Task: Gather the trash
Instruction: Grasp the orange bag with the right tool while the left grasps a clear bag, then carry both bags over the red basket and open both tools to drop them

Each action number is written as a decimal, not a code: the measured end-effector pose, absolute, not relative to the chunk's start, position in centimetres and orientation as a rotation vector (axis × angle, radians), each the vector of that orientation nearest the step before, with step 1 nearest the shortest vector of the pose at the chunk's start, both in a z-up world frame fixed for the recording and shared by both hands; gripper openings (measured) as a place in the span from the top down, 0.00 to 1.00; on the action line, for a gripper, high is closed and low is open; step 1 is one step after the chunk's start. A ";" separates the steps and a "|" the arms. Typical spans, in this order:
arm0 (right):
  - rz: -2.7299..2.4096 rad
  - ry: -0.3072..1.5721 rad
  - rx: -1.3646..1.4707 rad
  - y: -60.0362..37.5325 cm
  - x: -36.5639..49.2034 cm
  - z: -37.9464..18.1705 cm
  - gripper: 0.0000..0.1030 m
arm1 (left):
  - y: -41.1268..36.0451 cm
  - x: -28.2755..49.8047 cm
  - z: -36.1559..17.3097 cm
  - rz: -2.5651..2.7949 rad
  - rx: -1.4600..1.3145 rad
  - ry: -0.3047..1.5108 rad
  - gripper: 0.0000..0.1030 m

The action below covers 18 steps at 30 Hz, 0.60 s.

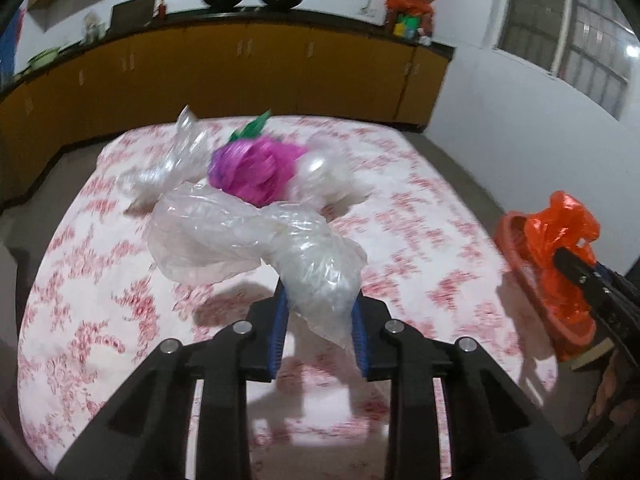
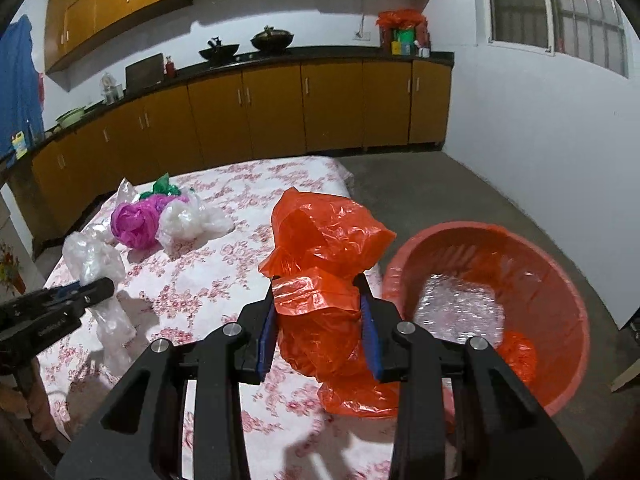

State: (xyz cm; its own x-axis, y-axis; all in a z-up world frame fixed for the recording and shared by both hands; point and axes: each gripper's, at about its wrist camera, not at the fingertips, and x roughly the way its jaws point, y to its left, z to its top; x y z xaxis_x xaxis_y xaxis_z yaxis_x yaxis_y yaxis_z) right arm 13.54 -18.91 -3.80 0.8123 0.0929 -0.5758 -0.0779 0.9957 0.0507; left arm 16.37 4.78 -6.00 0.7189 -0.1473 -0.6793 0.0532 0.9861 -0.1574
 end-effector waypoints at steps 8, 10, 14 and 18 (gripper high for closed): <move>-0.041 0.574 0.035 -22.8 11.1 -2.4 0.65 | -0.1 15.5 -2.1 -0.270 -0.034 0.664 0.73; -0.087 0.561 0.027 -23.9 10.5 -2.1 0.65 | -1.5 15.4 -1.4 -0.308 -0.013 0.647 0.73; -0.194 0.529 -0.001 -26.0 9.3 -1.5 0.65 | -4.8 15.3 -0.2 -0.388 0.035 0.618 0.73; -0.263 0.515 0.000 -28.0 8.4 -1.4 0.65 | -8.2 15.1 0.3 -0.461 0.082 0.599 0.73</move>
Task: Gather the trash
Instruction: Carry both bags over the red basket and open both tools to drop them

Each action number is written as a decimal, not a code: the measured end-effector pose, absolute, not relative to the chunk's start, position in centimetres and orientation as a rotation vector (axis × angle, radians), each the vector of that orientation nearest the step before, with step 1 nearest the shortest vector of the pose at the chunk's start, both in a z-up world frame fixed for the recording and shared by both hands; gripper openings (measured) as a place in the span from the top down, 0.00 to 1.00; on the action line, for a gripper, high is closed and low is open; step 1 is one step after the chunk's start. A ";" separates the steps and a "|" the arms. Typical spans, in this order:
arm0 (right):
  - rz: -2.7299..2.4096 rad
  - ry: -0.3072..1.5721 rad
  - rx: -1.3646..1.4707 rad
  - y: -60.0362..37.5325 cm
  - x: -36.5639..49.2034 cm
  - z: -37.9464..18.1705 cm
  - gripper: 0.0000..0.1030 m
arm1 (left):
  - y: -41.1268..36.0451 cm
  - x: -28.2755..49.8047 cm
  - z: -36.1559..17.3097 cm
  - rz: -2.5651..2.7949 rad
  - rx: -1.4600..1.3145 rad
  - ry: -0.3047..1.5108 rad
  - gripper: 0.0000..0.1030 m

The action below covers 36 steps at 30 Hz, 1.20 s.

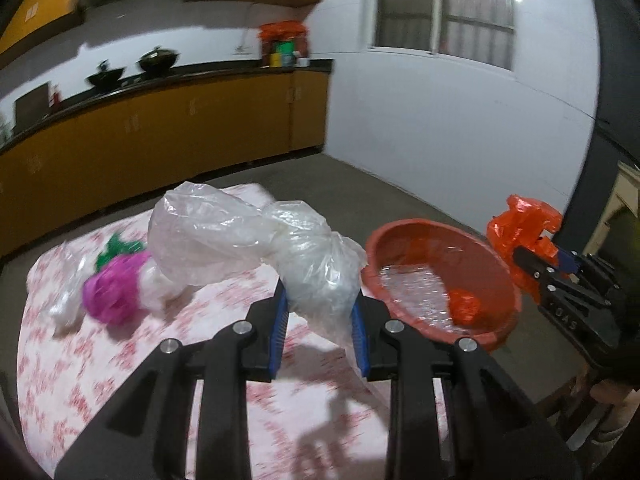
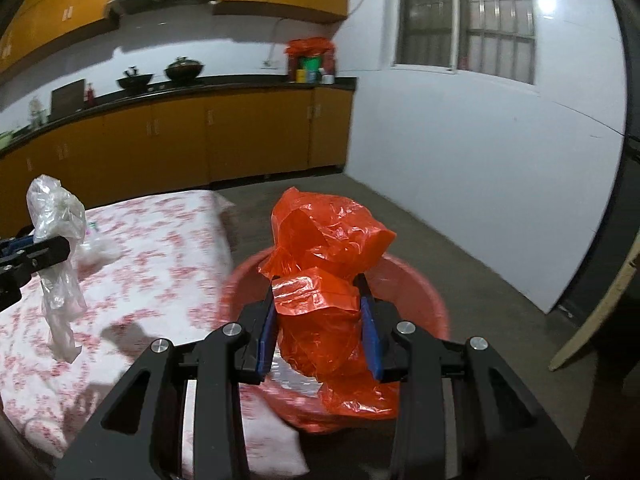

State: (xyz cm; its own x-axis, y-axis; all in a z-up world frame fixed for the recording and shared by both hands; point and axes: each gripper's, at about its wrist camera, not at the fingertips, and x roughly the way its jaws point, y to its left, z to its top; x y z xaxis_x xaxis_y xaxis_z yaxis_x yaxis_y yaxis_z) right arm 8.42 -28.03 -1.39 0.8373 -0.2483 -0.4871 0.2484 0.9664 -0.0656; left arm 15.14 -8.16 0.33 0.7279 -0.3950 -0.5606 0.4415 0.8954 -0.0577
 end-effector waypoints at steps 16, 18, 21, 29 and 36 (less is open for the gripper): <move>-0.329 0.508 0.117 -33.1 8.3 -1.6 0.65 | -16.9 17.1 -0.4 -0.655 0.166 0.607 0.73; -0.328 0.509 0.125 -33.5 8.6 -1.7 0.65 | -17.5 17.6 -0.7 -0.673 0.164 0.611 0.73; -0.323 0.512 0.141 -34.2 9.1 -1.9 0.65 | -18.5 17.9 -1.4 -0.700 0.165 0.616 0.73; -0.312 0.511 0.157 -35.4 10.5 -2.0 0.65 | -20.7 19.5 -3.1 -0.745 0.176 0.640 0.73; -0.308 0.515 0.180 -36.2 11.7 -2.1 0.65 | -22.2 21.0 -4.2 -0.773 0.172 0.667 0.72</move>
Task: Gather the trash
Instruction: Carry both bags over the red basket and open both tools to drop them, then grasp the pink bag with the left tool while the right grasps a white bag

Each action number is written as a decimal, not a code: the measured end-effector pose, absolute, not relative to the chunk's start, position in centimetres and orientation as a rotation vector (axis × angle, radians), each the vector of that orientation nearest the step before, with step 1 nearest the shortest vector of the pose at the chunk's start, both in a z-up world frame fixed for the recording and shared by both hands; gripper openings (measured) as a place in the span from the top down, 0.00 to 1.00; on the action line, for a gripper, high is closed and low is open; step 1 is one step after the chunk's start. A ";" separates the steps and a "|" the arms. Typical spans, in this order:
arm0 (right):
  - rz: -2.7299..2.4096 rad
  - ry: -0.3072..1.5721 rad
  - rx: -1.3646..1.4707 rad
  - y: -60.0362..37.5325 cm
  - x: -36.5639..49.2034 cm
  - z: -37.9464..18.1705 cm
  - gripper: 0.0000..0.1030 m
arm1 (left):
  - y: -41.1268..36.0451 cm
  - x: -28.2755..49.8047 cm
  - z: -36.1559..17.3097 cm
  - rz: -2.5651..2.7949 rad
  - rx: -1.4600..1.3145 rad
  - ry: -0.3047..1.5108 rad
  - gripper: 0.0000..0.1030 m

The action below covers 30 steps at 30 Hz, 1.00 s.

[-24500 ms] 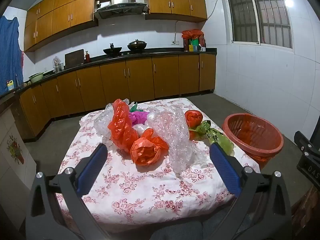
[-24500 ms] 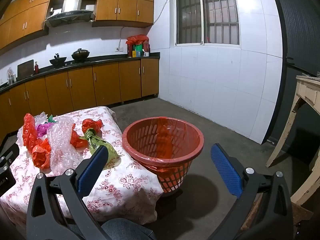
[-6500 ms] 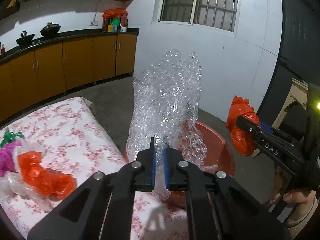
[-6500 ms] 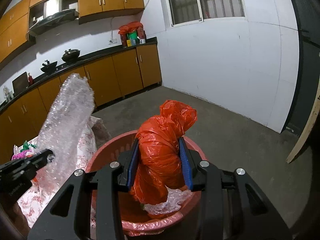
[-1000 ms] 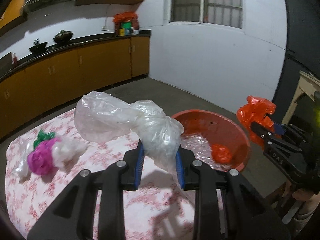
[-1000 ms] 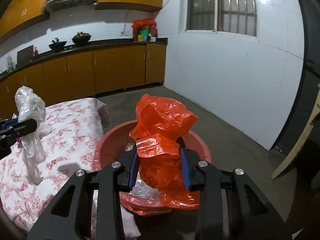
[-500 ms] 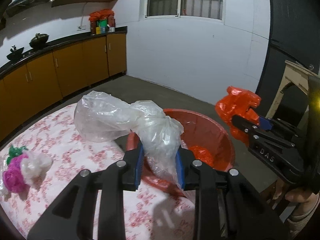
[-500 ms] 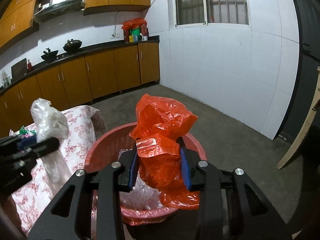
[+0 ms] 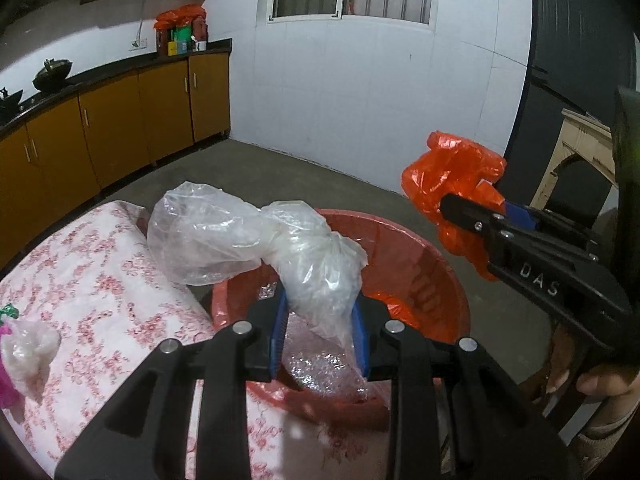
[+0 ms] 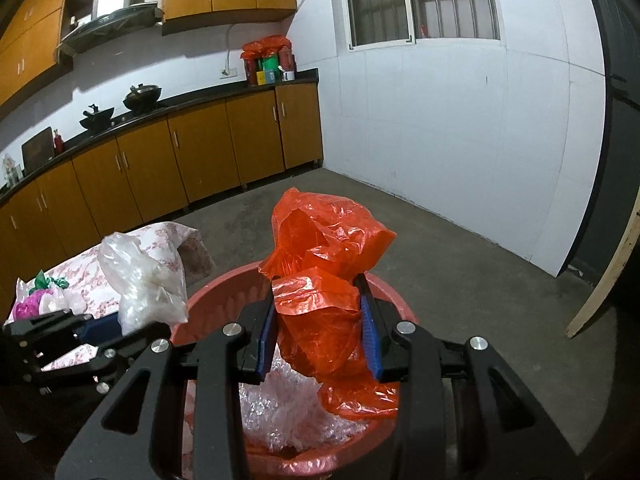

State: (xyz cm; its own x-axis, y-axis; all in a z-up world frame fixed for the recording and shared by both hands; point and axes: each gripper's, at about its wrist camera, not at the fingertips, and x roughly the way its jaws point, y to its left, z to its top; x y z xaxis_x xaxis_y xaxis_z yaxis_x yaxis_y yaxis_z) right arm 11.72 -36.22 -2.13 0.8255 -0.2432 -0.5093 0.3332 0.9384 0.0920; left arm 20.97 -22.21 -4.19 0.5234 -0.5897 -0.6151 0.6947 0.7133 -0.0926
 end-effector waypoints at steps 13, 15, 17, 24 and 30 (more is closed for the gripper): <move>-0.294 0.520 0.261 -37.9 12.5 -2.6 0.46 | -22.4 23.0 -6.0 -0.791 0.141 0.722 0.52; -0.297 0.518 0.264 -37.9 12.5 -2.6 0.42 | -22.1 23.1 -6.2 -0.791 0.135 0.727 0.49; -0.303 0.514 0.268 -37.8 12.2 -2.6 0.38 | -21.6 23.1 -6.3 -0.784 0.129 0.733 0.45; -0.321 0.493 0.243 -37.2 11.6 -2.0 0.24 | -18.1 22.5 -5.6 -0.698 0.104 0.701 0.30; -0.282 0.496 0.214 -35.3 11.9 -1.6 0.22 | -13.0 20.9 -4.8 -0.564 0.104 0.658 0.23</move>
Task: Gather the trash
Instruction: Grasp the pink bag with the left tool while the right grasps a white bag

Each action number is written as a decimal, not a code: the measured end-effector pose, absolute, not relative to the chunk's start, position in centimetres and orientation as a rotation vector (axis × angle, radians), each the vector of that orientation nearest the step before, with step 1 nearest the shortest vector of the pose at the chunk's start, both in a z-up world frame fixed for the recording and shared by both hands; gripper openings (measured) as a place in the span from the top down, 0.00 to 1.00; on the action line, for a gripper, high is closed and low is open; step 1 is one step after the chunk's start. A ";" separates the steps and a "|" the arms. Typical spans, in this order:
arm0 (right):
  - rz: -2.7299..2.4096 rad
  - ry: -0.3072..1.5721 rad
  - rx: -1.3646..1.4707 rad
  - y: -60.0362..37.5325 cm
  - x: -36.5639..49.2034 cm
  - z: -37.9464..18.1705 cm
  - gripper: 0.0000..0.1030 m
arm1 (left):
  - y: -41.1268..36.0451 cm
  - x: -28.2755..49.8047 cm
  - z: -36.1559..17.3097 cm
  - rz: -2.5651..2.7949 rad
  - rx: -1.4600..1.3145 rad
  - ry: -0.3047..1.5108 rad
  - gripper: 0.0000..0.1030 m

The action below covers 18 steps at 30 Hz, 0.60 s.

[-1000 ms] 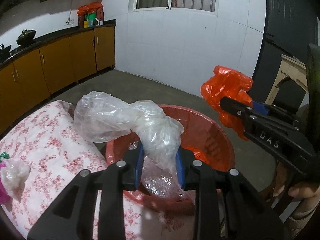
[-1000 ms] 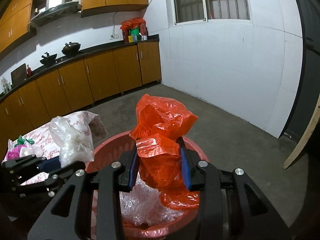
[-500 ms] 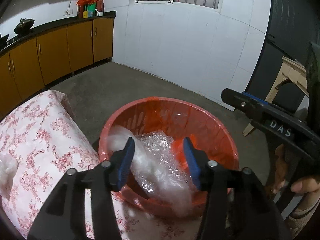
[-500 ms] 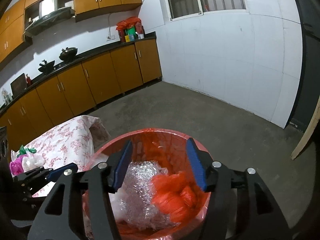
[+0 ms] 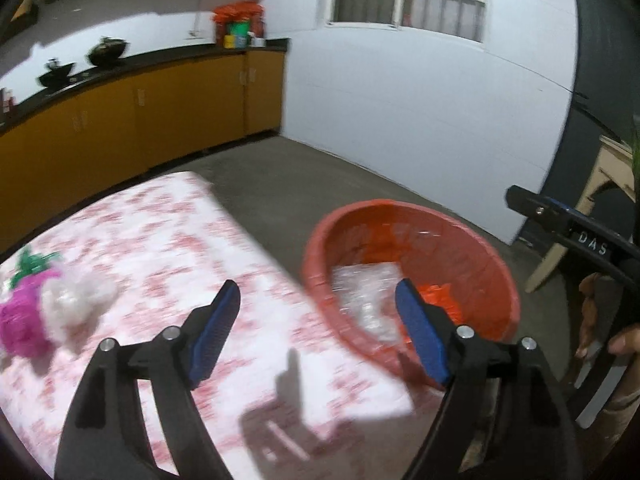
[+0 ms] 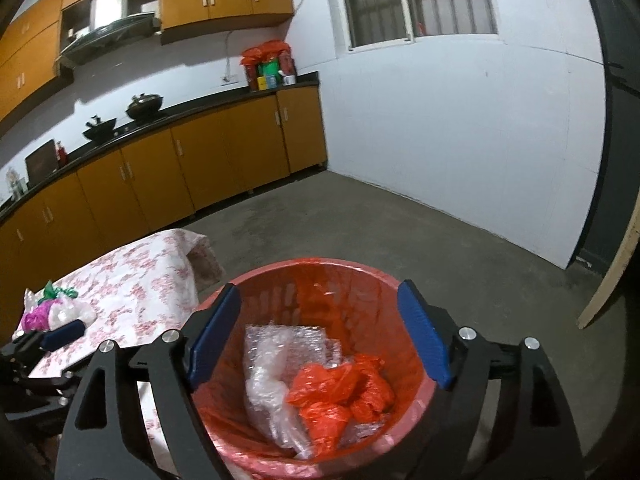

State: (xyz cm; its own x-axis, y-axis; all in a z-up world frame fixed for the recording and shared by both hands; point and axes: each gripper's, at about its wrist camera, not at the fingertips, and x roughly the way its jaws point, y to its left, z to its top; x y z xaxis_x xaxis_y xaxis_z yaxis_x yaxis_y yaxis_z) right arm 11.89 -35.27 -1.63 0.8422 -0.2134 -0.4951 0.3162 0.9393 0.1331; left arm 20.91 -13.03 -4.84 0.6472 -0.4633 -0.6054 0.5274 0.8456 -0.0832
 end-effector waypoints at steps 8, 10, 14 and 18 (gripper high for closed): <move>-0.124 0.518 0.126 -28.5 13.8 -1.3 0.22 | -3.2 19.5 -3.8 -0.299 0.084 0.606 0.20; -0.083 0.522 0.106 -26.7 14.3 -1.2 0.22 | -1.1 19.6 -3.6 -0.235 0.081 0.602 0.20; -0.019 0.538 0.079 -23.6 15.3 -1.4 0.22 | 4.1 20.1 -3.8 -0.083 0.044 0.598 0.20; 0.018 0.550 0.051 -21.6 15.5 -1.5 0.22 | 7.8 22.3 -3.7 0.035 0.018 0.583 0.20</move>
State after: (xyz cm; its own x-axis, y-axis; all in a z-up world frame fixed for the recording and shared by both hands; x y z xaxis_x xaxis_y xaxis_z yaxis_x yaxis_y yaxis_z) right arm 15.48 -21.56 -1.51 0.8523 0.0304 -0.5221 -0.0031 0.9986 0.0531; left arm 22.25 7.83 -3.73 0.8340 0.0381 -0.5505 -0.0281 0.9993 0.0266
